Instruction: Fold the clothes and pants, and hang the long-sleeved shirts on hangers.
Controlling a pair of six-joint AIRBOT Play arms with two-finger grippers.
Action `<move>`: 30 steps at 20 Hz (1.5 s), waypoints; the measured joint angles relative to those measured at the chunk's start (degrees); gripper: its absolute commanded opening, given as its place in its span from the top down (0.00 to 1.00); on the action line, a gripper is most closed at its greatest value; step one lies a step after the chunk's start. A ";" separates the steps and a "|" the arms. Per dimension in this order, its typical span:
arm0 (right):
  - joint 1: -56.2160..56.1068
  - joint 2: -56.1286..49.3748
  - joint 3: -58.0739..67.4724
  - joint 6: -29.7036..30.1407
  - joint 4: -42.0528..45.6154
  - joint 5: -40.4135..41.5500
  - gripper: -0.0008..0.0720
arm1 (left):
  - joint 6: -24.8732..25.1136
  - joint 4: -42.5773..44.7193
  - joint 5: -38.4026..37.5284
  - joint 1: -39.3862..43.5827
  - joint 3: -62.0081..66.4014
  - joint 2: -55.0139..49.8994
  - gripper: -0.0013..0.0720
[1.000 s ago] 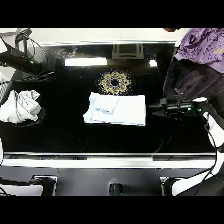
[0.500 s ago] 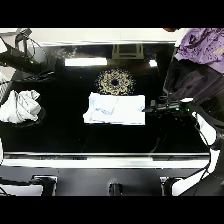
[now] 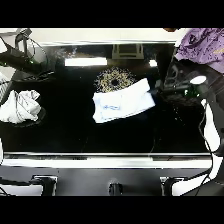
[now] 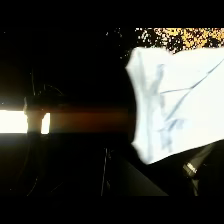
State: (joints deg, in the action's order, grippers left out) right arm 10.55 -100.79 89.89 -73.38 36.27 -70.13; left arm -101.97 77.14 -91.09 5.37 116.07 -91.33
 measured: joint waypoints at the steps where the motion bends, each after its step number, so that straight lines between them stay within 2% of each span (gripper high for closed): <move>1: 0.00 0.11 3.15 -2.75 2.32 0.42 0.94 | 0.00 0.02 0.02 0.00 0.00 0.00 0.95; 7: 1.95 0.33 18.78 -18.21 16.65 1.36 0.94 | 0.00 0.02 0.00 0.00 0.00 0.00 0.95; 13: 10.67 0.98 25.70 -29.14 20.57 1.84 0.94 | -0.02 0.00 0.00 0.00 0.00 0.00 0.95; 21: 23.19 3.30 26.95 -37.44 23.56 0.52 0.94 | -0.04 0.00 -0.94 0.00 0.00 0.00 0.95; 26: 28.44 4.26 26.12 -40.28 32.37 -7.17 0.94 | -0.02 0.00 -3.21 0.00 0.00 0.00 0.95; 30: 33.16 7.50 19.26 -41.11 39.52 -10.73 0.94 | -0.04 0.00 -4.50 0.00 0.00 0.00 0.95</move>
State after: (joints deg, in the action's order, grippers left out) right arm 43.70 -93.30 109.14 -114.50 75.79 -80.86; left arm -102.02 77.14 -95.59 5.37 116.07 -91.33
